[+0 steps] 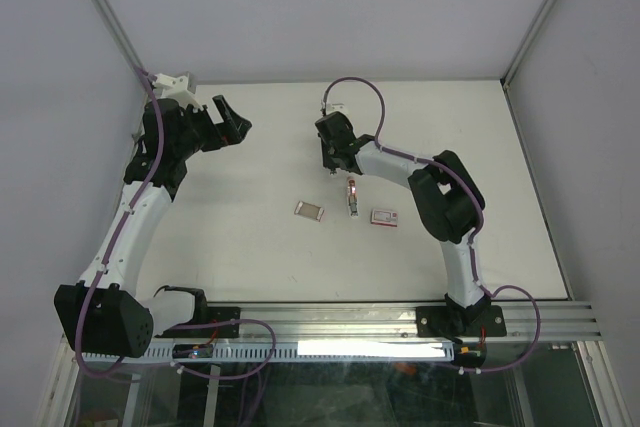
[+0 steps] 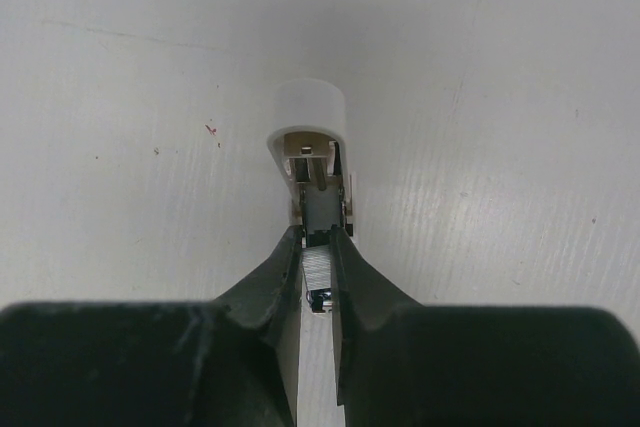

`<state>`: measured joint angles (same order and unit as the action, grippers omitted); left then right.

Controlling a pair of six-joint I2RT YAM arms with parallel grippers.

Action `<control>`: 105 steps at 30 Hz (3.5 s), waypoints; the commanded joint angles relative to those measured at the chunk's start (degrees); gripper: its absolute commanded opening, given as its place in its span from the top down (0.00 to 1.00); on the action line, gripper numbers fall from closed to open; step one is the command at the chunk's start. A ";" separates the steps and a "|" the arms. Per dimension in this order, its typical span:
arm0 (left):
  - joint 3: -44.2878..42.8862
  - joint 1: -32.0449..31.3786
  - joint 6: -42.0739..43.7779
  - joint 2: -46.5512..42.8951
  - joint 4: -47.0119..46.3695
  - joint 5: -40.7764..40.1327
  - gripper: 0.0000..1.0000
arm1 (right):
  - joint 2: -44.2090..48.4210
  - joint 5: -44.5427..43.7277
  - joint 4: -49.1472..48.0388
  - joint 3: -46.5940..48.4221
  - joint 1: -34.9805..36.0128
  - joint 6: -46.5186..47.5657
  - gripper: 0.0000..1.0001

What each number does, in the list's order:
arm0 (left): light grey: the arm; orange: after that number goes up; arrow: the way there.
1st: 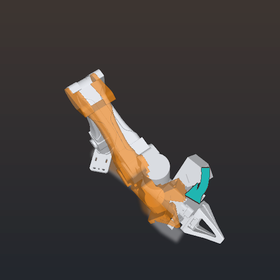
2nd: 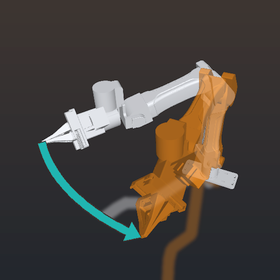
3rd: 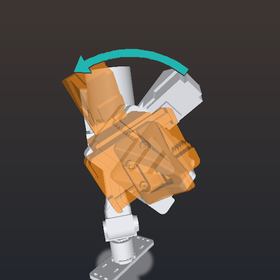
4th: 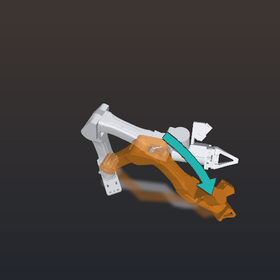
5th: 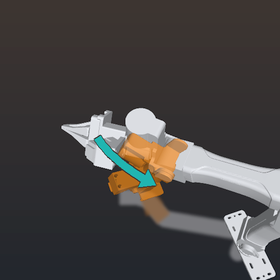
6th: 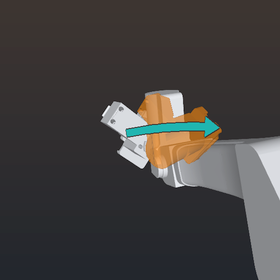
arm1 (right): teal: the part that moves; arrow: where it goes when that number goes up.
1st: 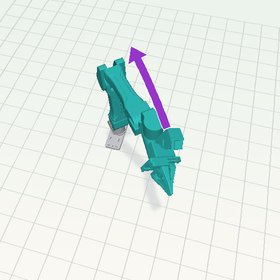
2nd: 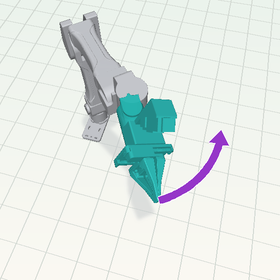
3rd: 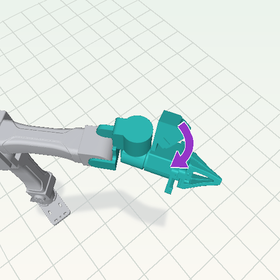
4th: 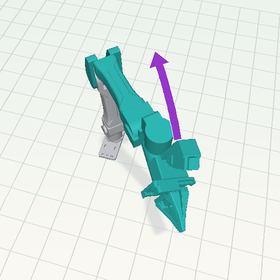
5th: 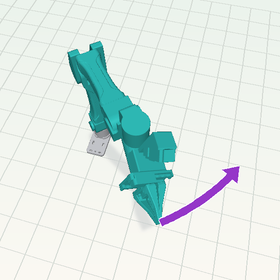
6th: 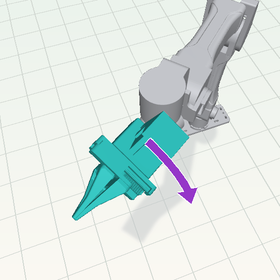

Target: Load the staples into the stapler

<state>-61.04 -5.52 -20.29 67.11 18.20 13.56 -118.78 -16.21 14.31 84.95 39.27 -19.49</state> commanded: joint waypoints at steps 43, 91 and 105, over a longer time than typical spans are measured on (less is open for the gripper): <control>0.31 1.25 0.62 -1.72 -1.63 0.06 0.01 | 6.72 -0.88 0.38 3.17 0.33 0.19 0.85; 0.30 1.48 0.61 -1.90 -1.76 0.76 0.01 | 0.01 -2.25 1.34 3.90 0.34 -0.82 0.86; 0.43 1.57 0.61 -2.07 -1.69 0.85 0.01 | -0.43 -1.69 1.41 4.08 0.24 -1.42 0.86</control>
<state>-60.97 -4.75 -20.27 67.09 18.17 13.58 -119.11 -16.91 17.02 86.48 39.27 -20.03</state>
